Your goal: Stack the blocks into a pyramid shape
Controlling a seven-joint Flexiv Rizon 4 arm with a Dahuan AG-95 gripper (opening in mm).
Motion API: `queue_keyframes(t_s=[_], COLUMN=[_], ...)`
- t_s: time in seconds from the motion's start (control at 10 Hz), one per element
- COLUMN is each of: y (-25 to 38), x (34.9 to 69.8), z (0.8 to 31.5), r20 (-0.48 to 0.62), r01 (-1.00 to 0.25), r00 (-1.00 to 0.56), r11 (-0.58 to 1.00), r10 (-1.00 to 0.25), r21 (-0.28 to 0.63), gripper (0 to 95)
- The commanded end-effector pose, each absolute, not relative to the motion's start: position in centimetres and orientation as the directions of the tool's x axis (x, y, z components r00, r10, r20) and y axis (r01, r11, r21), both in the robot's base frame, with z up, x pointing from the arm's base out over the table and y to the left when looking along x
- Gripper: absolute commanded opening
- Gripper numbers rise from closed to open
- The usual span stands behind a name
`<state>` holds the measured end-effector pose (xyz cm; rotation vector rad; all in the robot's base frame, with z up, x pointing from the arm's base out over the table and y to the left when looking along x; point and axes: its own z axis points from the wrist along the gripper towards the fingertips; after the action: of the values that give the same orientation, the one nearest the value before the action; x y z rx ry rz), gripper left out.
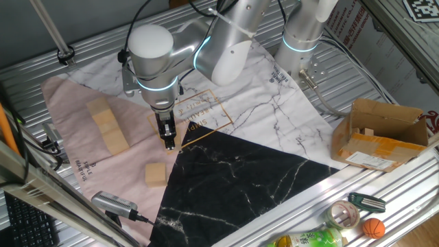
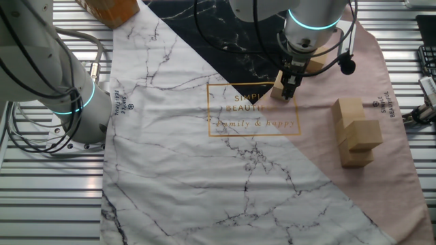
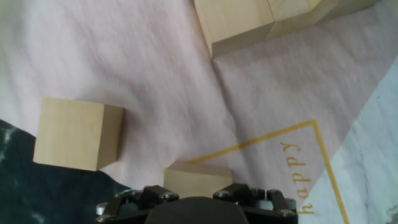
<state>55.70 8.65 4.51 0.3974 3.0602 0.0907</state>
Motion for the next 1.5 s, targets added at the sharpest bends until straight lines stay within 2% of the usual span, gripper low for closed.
queue_keyframes(t_s=[0.1,1.5], y=[8.63,8.72], x=[55.68,55.57], z=[4.31,3.38], r20=[-0.049,-0.055], r01=[0.254,0.254], r00=[-0.965,-0.965], r11=[0.965,0.965], r10=[0.257,0.257], r21=[0.064,0.062], gripper=[76.0,76.0])
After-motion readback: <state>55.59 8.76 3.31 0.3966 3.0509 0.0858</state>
